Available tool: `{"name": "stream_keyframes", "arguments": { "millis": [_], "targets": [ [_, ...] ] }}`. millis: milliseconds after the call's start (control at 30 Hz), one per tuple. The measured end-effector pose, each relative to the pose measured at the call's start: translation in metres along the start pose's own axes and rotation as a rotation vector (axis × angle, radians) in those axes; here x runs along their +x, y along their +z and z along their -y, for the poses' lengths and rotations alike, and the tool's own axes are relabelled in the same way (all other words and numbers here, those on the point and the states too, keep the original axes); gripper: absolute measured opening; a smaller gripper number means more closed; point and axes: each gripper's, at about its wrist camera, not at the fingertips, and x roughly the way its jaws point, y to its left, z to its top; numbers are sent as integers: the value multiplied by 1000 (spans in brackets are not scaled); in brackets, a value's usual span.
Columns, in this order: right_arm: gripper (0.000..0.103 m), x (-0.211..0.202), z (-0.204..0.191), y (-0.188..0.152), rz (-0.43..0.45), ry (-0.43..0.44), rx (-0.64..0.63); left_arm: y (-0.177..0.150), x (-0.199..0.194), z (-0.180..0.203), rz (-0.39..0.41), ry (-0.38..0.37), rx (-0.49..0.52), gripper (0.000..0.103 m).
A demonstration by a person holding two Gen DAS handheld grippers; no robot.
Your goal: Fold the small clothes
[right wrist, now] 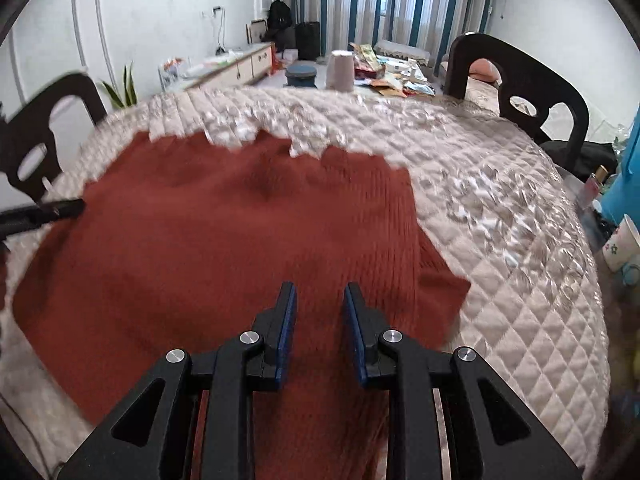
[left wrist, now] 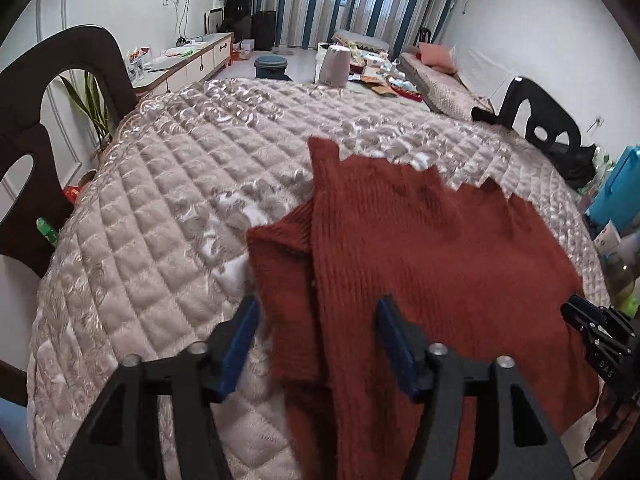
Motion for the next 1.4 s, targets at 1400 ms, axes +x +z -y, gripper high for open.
{"name": "stream_keyframes", "arguments": {
  "millis": [1400],
  "targets": [
    [60,-15,-259,-48,85,198,-612,-21,-46,-77,23,-155,-62,87]
  ]
}}
